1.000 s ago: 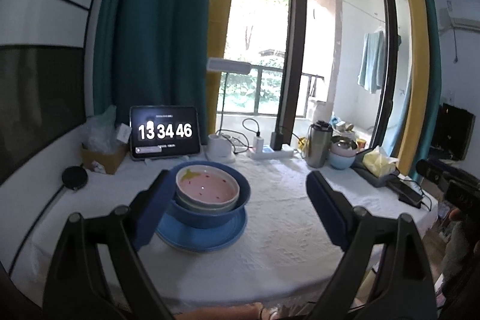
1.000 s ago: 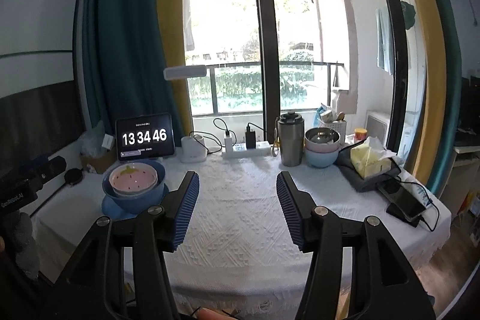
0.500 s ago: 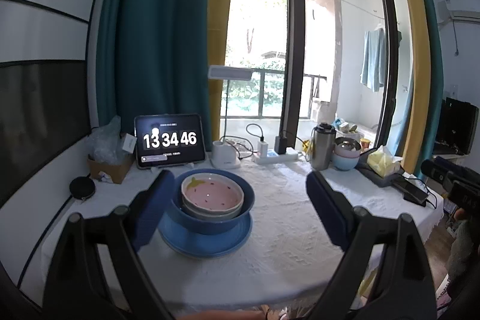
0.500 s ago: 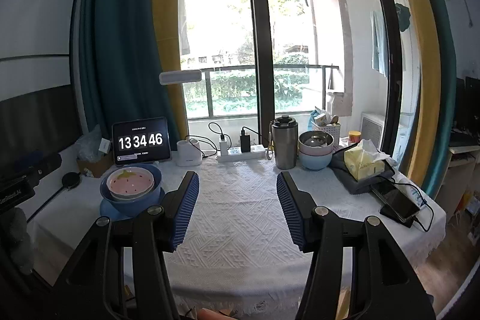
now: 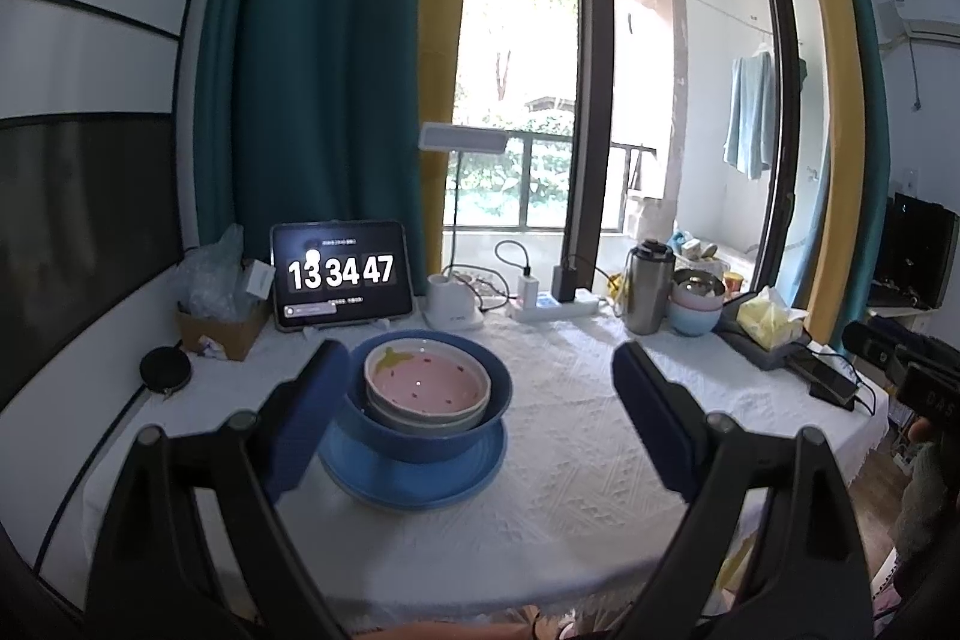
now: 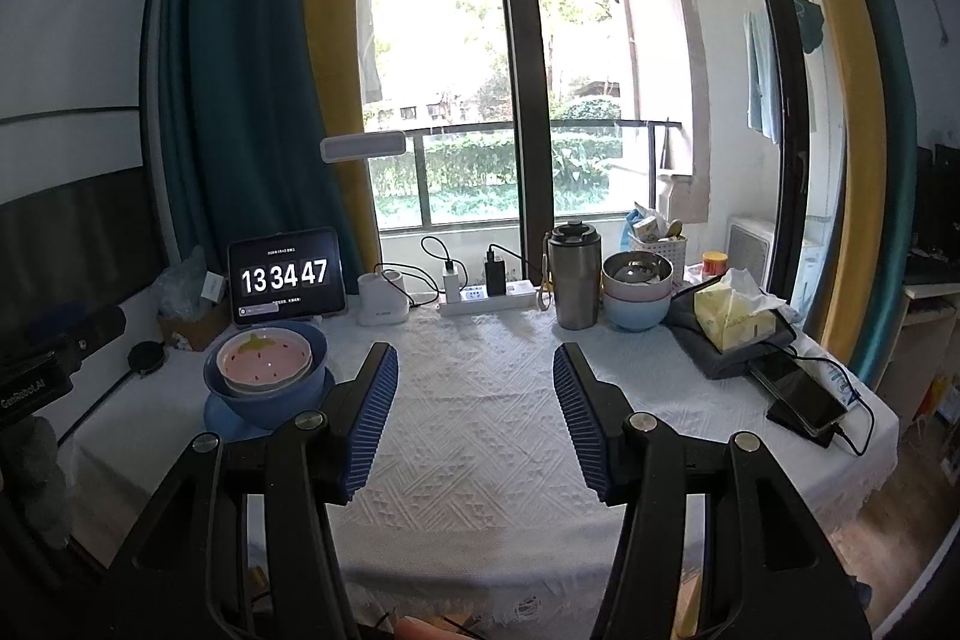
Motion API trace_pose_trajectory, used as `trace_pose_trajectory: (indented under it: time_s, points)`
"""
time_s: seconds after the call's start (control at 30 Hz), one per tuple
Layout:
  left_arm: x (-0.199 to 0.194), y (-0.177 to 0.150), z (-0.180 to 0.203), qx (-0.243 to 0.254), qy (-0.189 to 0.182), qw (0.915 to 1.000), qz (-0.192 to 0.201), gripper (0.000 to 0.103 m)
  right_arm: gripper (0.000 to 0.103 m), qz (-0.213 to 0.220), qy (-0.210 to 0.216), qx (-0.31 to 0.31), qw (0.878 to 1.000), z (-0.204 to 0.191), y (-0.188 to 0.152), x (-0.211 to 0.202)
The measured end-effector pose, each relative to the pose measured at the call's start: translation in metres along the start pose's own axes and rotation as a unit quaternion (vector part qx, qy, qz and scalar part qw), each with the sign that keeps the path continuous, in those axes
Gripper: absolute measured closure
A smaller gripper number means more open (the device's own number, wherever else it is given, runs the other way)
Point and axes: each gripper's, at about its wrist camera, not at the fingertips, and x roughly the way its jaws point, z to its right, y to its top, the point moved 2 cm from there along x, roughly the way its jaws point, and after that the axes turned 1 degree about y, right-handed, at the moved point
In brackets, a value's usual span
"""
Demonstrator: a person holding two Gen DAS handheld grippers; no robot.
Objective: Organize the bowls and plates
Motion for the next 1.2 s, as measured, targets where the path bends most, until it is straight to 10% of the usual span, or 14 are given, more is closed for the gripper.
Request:
trace_pose_trajectory:
  time_s: [1.2]
  points:
    - [0.0009,-0.0059,0.0043,0.005,0.0,1.0,-0.007,0.013,0.046,-0.003,0.001,-0.003,1.0,-0.0024,-0.0003,0.0024]
